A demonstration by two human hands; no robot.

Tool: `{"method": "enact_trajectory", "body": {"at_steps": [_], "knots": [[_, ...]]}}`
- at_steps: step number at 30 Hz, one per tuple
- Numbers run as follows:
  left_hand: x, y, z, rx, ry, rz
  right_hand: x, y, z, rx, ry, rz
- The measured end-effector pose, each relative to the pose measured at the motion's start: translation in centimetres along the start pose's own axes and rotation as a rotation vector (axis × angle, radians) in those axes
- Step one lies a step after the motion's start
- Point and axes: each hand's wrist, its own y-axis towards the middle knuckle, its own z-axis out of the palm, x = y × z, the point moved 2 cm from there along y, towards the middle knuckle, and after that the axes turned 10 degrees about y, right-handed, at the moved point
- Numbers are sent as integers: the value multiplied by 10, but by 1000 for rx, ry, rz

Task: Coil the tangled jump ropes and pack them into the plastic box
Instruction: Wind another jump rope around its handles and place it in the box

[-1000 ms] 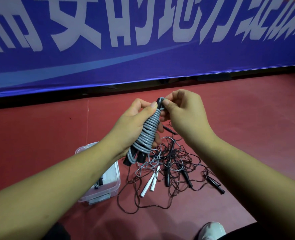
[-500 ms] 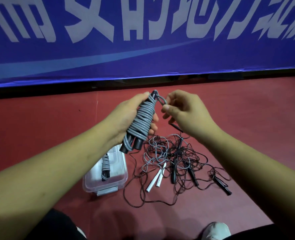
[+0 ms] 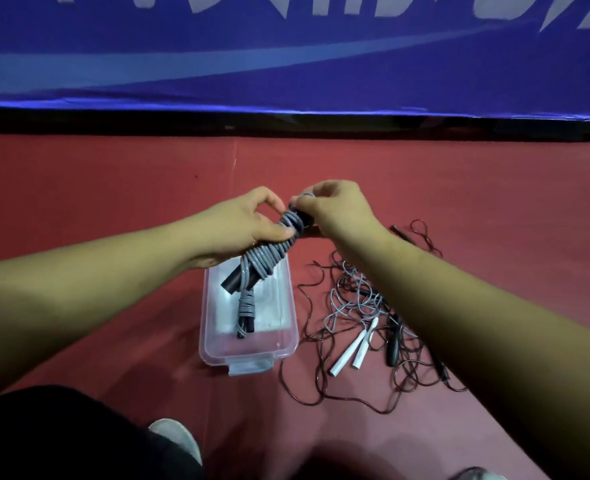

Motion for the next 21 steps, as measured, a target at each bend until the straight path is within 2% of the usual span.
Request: {"method": "enact_trajectory", "body": {"at_steps": [4,8,10,15,21], "knots": [[50,26,-14,-25,-138,-120,-38,42,22,43,-126,65],[108,41,-22,150,0,-194,-74,77,33,50,-215,115],[143,47,-17,190,-12,-220,-99,93,42,86,-298,142],[198,68,0,68,-73,-286,-149,111,66,114,-465,138],[240,84,14,-26,-96,-368,-214,123,71,226,-504,310]]}}
